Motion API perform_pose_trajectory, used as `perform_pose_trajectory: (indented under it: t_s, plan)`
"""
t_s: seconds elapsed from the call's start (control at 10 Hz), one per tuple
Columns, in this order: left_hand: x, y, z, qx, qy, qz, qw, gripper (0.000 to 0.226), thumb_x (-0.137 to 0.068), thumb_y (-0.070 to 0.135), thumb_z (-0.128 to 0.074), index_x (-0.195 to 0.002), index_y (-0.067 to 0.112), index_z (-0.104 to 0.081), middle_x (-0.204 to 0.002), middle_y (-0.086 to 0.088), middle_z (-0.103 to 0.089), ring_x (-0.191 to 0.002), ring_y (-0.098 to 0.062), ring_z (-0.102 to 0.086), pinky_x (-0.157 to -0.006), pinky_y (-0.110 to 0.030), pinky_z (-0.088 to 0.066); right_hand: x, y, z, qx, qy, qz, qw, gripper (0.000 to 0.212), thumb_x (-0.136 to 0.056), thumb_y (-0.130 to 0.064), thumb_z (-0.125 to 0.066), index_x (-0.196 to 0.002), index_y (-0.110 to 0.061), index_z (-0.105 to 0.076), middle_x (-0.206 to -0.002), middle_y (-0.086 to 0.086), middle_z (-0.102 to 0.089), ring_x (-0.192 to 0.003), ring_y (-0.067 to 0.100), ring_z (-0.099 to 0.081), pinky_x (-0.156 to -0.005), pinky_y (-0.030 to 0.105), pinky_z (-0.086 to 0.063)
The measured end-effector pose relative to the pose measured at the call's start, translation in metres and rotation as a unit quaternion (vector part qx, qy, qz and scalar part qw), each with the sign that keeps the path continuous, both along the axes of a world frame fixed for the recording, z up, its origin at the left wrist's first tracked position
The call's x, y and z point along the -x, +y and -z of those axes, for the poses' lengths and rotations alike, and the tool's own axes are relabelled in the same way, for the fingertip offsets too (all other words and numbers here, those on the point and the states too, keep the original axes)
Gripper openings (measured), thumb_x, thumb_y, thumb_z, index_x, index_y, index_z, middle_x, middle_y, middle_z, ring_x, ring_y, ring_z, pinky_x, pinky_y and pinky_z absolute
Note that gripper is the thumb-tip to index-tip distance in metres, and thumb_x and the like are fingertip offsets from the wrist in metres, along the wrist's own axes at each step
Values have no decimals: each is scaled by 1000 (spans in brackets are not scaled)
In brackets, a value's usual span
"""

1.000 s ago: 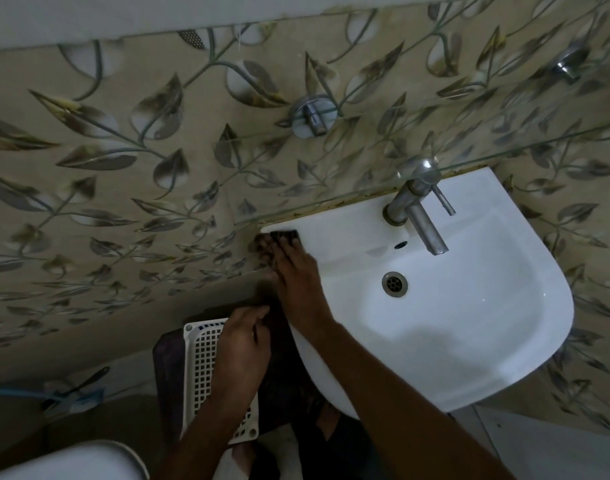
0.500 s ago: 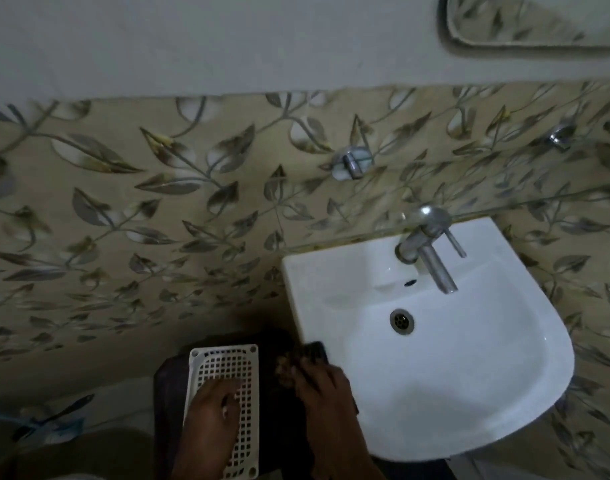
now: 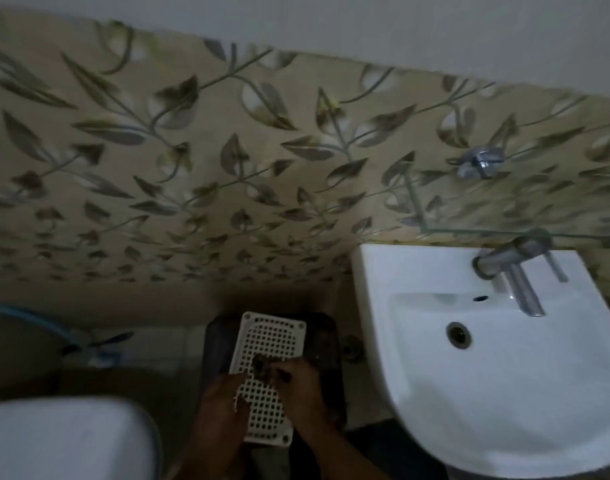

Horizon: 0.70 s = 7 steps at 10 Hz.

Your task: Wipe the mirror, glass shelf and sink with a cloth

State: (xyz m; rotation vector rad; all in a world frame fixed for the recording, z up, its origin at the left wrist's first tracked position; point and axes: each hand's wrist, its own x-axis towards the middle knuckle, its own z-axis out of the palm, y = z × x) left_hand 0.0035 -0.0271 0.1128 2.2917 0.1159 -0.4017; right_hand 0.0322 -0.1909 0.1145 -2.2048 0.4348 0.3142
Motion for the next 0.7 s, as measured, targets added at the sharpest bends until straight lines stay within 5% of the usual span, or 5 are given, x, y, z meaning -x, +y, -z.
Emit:
perform_pose_trajectory:
  t_s: [0.1,0.2,0.4,0.6,0.7]
  plan:
    - [7,12,0,15,37,-49,998,41,-84,16,-54,-123,13,-63,-129,-12,-58,-119,-32,-56,-103,-33,-40,0,14,37,67,22,-49,996,32,-86,-9,-56,-64,-31,-58,-85,3,-67,-78,10,-60,-76,29,-50]
    - [14,23,0,62,39,-72,995,34,-88,12,-53,-120,24,-61,-122,-2,-60,-113,-21,-58,-97,-40,-50,-2,38,49,38,50,16,998,20,-84,2,-56,-74,-14,-63,-85,-1,-58,-81,17,-60,-78,34,-52]
    - [28,50,28,41,48,-60,996,45,-82,27,-40,-123,35,-57,-119,9,-61,-108,-7,-59,-92,-34,-52,-7,60,74,35,96,0,995,20,-93,-12,-55,-110,-13,-66,-105,-2,-52,-99,14,-52,-89,26,-44]
    - [39,50,48,21,30,-27,999,41,-88,12,-47,-125,27,-56,-121,4,-58,-109,-10,-55,-95,-33,-49,26,65,133,-49,131,21,990,10,-95,-24,-58,-92,-31,-65,-89,-5,-68,-68,9,-66,-74,39,-57]
    - [30,46,54,5,33,-4,999,51,-83,11,-45,-133,22,-50,-127,-1,-55,-113,-16,-54,-99,-38,-48,23,69,120,-58,164,17,985,19,-100,-26,-54,-117,-25,-61,-114,0,-69,-74,-2,-64,-63,11,-52]
